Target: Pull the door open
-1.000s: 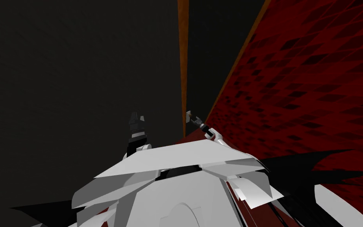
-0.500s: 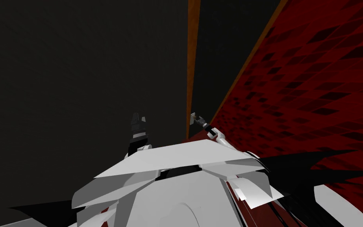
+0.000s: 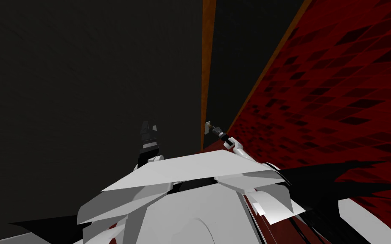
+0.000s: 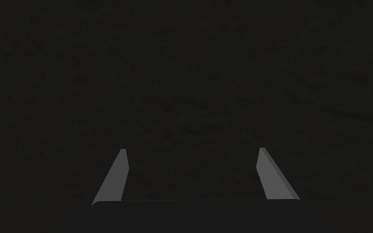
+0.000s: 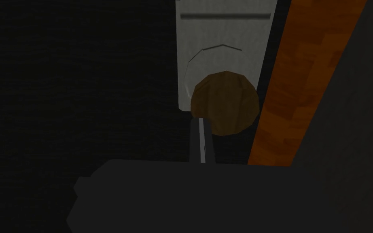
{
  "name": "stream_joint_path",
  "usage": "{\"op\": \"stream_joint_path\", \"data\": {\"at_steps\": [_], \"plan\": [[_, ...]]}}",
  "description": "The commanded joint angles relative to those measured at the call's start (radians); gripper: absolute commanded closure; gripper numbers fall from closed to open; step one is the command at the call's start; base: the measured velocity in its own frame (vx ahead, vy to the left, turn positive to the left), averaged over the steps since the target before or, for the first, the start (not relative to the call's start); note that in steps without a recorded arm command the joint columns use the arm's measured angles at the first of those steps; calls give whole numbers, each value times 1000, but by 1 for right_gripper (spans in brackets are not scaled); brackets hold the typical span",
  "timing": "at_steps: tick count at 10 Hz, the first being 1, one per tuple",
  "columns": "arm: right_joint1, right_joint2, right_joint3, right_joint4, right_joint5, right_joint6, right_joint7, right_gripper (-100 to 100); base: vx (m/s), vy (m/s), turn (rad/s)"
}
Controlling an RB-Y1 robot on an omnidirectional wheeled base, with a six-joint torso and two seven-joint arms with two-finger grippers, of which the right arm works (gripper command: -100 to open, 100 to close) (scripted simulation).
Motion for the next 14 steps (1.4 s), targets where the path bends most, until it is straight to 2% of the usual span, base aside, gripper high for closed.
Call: {"op": "stream_joint_path", "data": {"at_steps": [1,3,4,9,10,14], "plan": [[0,0,0,0,0,0,0,100,0,0,0],[0,0,0,0,0,0,0,100,0,0,0],[6,-6,2,-6,1,-5,-2,-100,-114,-25,-59],[29,-26,10,-26,4,-22,-9,-100,-203,-36,-50],[26,-24,9,-23,3,-20,-8,-100,-80,-18,-7],[12,-3,-1,-10,3,-12,12,-100,177,46,41]]}}
